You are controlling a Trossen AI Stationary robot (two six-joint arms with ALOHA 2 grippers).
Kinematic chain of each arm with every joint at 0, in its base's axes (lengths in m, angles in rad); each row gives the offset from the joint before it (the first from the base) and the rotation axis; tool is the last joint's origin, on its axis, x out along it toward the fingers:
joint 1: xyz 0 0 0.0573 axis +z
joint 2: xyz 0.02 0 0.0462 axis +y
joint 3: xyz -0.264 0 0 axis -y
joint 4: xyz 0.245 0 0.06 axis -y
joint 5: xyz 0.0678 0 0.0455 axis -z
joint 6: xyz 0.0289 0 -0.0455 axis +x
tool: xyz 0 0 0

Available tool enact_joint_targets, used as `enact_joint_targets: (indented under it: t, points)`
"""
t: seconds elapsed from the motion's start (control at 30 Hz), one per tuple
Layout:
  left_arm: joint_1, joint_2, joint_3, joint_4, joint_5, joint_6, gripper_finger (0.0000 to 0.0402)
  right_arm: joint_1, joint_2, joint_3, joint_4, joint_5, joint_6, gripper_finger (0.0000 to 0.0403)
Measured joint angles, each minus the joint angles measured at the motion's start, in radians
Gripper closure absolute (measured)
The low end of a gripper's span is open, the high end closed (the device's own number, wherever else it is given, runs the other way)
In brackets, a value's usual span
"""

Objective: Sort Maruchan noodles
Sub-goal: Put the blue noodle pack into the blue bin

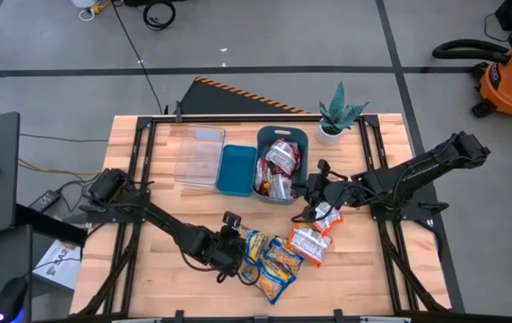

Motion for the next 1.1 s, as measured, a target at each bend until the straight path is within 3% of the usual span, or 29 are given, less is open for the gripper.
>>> enact_joint_targets:
  t: [0.23, 0.73, 1.1]
  points:
    - [0.006, -0.042, 0.034, -0.162, -0.019, -0.017, 0.0329, 0.000, 0.000, 0.000, 0.002, 0.000, 0.000, 0.0364]
    - [0.142, -0.366, 0.035, -0.285, -0.050, 0.020, 0.0329, 0.000, 0.000, 0.000, 0.023, 0.001, -0.021, 0.0364]
    - [0.308, -0.412, 0.034, -0.351, -0.039, 0.124, 0.0329, -0.004, 0.000, 0.000, 0.039, 0.003, -0.030, 0.0364]
